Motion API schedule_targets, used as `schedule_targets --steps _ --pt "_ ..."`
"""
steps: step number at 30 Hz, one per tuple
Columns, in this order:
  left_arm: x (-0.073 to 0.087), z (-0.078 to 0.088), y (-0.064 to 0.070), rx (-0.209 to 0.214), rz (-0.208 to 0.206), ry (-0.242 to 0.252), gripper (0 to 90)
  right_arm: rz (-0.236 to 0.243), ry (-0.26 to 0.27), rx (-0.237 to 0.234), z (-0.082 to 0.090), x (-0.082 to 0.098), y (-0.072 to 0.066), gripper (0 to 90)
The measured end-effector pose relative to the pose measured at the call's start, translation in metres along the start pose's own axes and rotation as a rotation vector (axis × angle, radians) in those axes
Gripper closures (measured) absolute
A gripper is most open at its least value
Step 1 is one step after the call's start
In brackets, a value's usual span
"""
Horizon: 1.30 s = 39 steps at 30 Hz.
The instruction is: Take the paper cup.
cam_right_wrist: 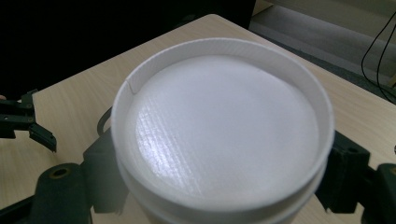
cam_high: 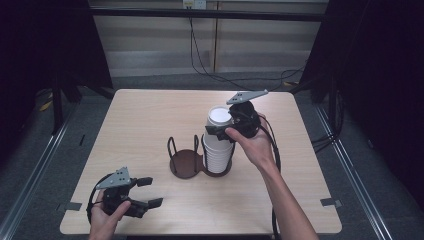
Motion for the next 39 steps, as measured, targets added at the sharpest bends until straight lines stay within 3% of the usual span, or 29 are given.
schedule_targets --steps 3,28,36,39 --pt "0.000 0.000 0.000 0.000 0.005 0.000 16.2 -0.005 0.026 -0.009 0.004 -0.003 -0.001 20.5" --pt "0.001 -0.002 0.000 0.016 0.019 0.004 16.3 -0.012 0.065 -0.034 0.019 -0.013 -0.004 20.9" --pt "0.001 -0.002 0.001 0.026 0.017 0.001 16.3 -0.003 0.106 -0.041 0.031 -0.023 -0.010 21.2" --pt "0.000 -0.001 0.000 0.010 0.020 0.005 16.3 -0.018 0.131 -0.061 0.036 -0.026 -0.010 21.2"
Point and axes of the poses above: each handheld gripper's, and its own axes: z roughly backward along the jaws, x roughly out of its underside, y roughly to its right, the point moved 4 cm from there along -z, roughly forward along the jaws, and after that the axes turned 15 degrees about -z, right-handed, at the moved point
